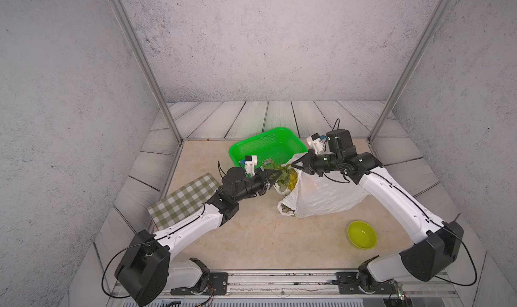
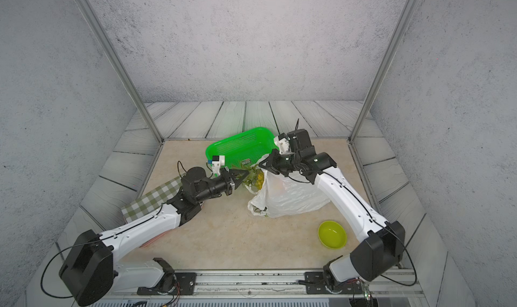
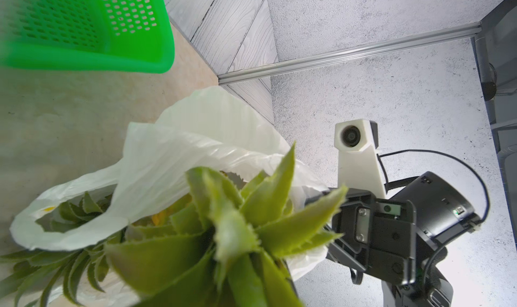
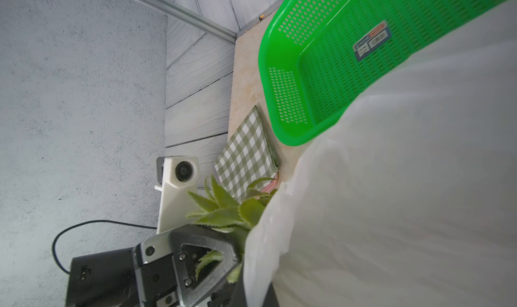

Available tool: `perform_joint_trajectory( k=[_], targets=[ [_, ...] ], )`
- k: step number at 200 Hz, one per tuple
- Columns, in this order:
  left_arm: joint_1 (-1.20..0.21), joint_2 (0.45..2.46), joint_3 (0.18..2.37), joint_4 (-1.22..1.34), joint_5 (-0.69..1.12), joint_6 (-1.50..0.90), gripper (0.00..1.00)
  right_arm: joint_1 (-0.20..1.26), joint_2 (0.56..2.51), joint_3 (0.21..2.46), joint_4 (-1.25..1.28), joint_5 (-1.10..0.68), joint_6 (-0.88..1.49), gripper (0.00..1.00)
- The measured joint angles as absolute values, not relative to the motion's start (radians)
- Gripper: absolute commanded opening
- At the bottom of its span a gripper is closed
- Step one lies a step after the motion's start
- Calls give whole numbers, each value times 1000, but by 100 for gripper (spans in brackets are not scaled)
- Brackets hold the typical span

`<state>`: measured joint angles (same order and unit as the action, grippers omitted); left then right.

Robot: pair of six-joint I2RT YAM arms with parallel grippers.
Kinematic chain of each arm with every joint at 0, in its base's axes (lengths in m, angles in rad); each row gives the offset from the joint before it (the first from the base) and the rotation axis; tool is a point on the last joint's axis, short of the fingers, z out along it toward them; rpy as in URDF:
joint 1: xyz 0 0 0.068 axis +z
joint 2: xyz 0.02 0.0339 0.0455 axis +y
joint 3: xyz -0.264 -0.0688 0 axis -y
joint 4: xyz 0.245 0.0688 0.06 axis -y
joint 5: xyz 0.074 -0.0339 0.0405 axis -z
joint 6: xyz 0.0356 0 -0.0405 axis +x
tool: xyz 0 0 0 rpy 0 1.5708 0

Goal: Place the pineapple into a plastic bag & tie a knot
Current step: Place the pineapple in the plastic bag.

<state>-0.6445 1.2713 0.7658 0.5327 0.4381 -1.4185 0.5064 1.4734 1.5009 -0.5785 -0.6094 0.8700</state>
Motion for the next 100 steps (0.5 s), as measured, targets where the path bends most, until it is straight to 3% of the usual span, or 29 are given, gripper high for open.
perform_joint_trajectory(
  k=[43, 100],
  targets=[
    [-635, 1190, 768, 495, 434, -1412, 0, 619, 1537, 1663, -558, -628, 955, 0],
    [-526, 958, 814, 305, 432, -1348, 0, 662, 1559, 1763, -477, -649, 1064, 0]
  ],
)
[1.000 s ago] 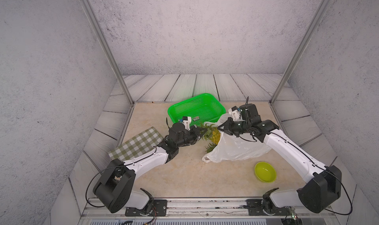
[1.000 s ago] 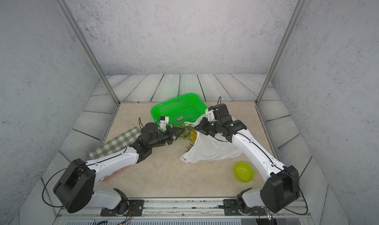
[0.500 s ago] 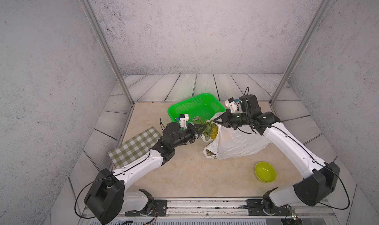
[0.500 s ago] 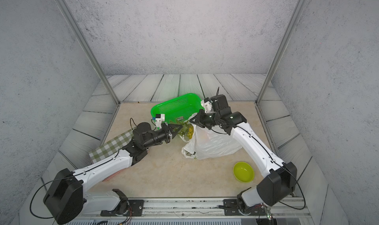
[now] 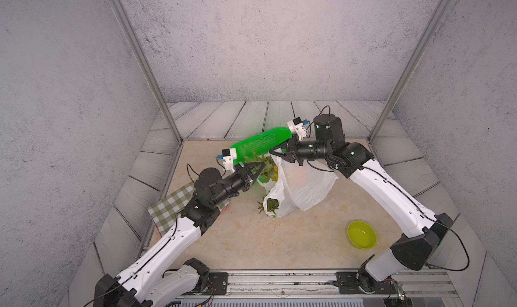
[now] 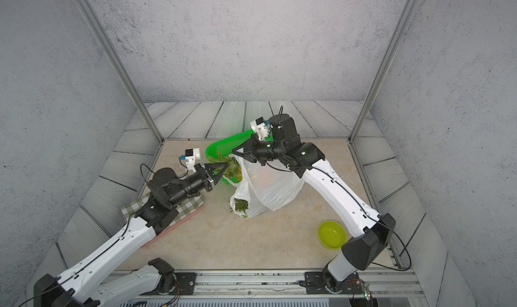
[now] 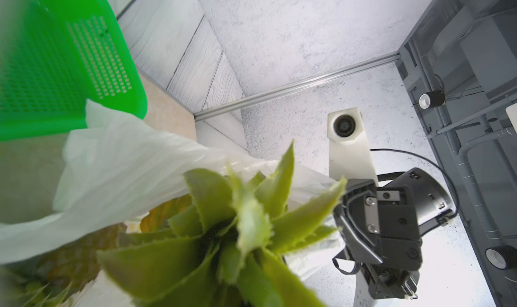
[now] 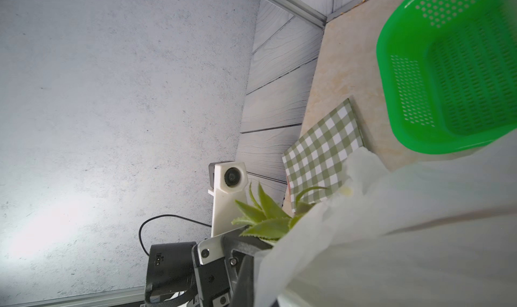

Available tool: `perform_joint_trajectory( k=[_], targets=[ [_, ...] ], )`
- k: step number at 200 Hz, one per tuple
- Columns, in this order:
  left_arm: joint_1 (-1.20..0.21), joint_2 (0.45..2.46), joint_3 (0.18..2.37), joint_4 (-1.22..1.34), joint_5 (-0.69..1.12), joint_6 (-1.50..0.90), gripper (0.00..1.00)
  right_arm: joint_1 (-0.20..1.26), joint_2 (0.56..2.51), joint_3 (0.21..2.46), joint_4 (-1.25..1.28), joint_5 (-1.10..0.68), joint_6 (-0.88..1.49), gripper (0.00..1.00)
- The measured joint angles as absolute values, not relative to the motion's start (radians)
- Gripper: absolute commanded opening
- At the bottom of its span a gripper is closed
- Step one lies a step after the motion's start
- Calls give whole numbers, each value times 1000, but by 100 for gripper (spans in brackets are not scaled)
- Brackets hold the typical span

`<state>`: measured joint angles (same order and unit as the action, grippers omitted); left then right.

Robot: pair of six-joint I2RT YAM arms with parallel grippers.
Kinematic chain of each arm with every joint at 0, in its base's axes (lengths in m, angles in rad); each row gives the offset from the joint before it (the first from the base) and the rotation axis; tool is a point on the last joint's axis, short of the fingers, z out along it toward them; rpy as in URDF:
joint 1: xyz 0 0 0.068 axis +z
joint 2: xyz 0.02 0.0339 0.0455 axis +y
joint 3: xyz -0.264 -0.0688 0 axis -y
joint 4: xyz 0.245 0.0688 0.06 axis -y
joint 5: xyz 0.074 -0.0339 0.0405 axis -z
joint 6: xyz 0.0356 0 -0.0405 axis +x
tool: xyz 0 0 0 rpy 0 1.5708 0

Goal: Place the pineapple into a plastic bag & tie a knot
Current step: Place the pineapple in the plastic bag.

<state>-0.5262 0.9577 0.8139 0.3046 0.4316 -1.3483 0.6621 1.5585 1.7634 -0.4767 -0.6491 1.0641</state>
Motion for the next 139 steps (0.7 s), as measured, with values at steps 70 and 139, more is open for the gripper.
perform_joint_trajectory(
  k=[70, 139],
  targets=[
    [-513, 1052, 699, 331, 432, -1296, 0, 657, 1563, 1553, -445, -662, 1011, 0],
    [-555, 1321, 596, 463, 499, -1288, 28, 633, 1645, 1417, -478, -653, 902, 0]
  ],
)
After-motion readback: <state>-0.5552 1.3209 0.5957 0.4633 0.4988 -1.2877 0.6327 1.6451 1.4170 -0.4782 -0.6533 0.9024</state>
